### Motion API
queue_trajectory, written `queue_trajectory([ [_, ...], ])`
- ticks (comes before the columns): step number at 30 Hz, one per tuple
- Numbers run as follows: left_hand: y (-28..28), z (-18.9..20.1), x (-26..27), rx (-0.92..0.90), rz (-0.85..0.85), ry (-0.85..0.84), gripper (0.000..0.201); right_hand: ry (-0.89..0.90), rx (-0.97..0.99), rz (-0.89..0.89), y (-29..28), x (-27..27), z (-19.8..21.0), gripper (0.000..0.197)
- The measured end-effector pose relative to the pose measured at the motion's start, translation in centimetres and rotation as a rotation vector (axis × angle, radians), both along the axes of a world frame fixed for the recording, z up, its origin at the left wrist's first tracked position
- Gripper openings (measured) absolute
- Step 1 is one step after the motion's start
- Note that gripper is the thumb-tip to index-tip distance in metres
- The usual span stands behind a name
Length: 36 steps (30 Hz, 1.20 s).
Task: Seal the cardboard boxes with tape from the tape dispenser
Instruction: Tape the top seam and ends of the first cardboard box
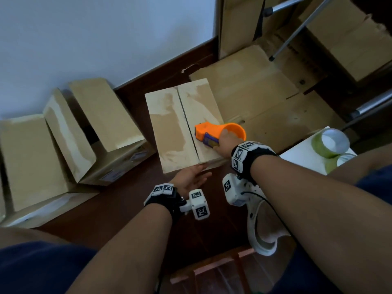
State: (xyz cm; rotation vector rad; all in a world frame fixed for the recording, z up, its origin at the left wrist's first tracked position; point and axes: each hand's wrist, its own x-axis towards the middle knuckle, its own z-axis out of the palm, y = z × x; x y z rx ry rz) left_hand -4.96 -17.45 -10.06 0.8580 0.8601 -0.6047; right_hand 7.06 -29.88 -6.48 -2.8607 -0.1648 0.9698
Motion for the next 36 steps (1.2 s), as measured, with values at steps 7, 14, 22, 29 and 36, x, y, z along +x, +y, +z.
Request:
queue_trajectory([
  [7, 0.6, -2.3, -0.2, 0.051, 0.083, 0.073, 0.020, -0.023, 0.015, 0.011, 0.0, -0.2, -0.4, 0.048],
  [14, 6.2, -2.4, -2.0, 0.529, -0.296, 0.232, 0.015, -0.048, 0.016, -0.012, 0.1, -0.2, -0.8, 0.051],
  [22, 4.4, 3.1, 2.2, 1.072, -1.259, -0.464, 0.024, -0.057, 0.002, 0.010, 0.4, -0.5, -0.4, 0.052],
  [29, 1.7, 1.7, 4.8, 1.560, -1.426, -0.587, 0.058, -0.065, 0.025, 0.002, 0.3, -0.5, -0.8, 0.046],
  [36, 2.5, 0.3, 5.3, 1.498, -1.550, -0.741, 0.041, -0.075, 0.046, -0.010, 0.4, -0.7, -0.6, 0.042],
])
